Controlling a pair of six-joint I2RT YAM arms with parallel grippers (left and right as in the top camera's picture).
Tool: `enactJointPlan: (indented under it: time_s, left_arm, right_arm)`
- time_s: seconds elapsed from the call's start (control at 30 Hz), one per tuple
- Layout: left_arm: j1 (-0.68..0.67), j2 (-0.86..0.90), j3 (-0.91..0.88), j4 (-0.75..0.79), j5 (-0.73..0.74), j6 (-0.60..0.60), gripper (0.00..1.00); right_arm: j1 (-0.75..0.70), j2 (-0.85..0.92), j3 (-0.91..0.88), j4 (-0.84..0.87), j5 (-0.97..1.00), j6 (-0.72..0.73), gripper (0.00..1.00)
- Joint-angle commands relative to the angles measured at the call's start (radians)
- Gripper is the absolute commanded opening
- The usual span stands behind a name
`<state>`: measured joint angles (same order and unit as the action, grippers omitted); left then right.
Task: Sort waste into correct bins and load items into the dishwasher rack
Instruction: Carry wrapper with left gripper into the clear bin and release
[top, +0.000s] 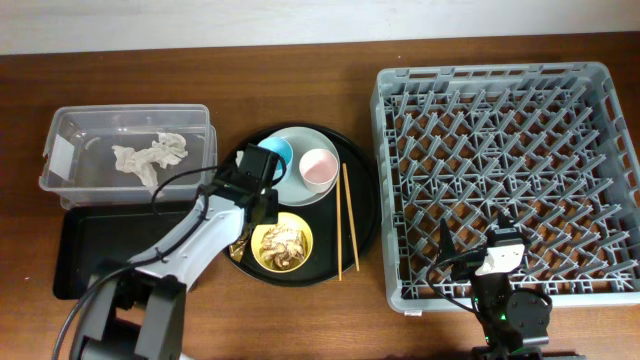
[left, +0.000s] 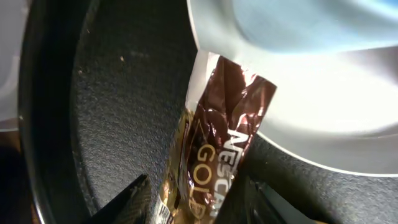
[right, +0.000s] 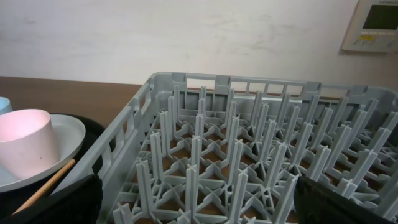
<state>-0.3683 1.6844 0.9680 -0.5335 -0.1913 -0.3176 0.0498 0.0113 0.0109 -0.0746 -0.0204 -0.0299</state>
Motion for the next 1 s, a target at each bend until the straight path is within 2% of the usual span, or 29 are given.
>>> enactJointPlan:
  time_s: [0.0, 0.07, 0.17, 0.2, 0.23, 0.33, 0.47, 0.6, 0.8, 0.9, 0.97]
  left_arm:
    - [0.005, 0.023, 0.013, -0.001, 0.007, -0.014, 0.41]
    - [0.005, 0.023, 0.013, 0.002, 0.007, -0.014, 0.25]
    - [0.005, 0.023, 0.013, -0.003, -0.006, -0.014, 0.17]
    - [0.005, 0.023, 0.013, -0.005, -0.018, -0.014, 0.10]
    - [0.005, 0.018, 0.013, -0.006, -0.019, -0.014, 0.00]
    - [0.005, -0.032, 0.041, -0.035, -0.019, -0.014, 0.00]
    - [0.024, -0.187, 0.187, -0.151, -0.018, -0.015, 0.00]
    - [0.176, -0.238, 0.374, -0.239, -0.007, -0.027, 0.00]
    - [0.442, -0.228, 0.396, -0.089, 0.127, -0.027, 0.00]
    - [0.503, -0.195, 0.396, -0.034, 0.162, -0.027, 0.00]
    - [0.540, -0.106, 0.396, -0.004, 0.161, -0.030, 0.00]
  right_arm:
    - [-0.005, -0.006, -0.005, -0.005, -0.002, 0.001, 0.98]
    - [-0.005, -0.006, -0.005, -0.005, -0.002, 0.001, 0.98]
    - [-0.005, -0.006, -0.005, -0.005, -0.002, 0.001, 0.99]
    - [-0.005, -0.006, -0.005, -0.004, -0.002, 0.001, 0.98]
    - [-0.005, -0.006, -0.005, -0.004, -0.002, 0.001, 0.98]
    - [-0.005, -0.006, -0.005, -0.004, -0.002, 0.001, 0.98]
    - [-0.005, -0.006, -0.005, -0.004, -0.002, 0.001, 0.99]
    - [-0.005, -0.006, -0.005, -0.004, -0.002, 0.001, 0.98]
    - [-0.005, -0.006, -0.005, -0.004, -0.002, 0.001, 0.98]
    - [-0.005, -0.006, -0.005, -0.004, -0.002, 0.001, 0.98]
    - [-0.005, -0.006, -0.005, -0.004, -0.002, 0.001, 0.98]
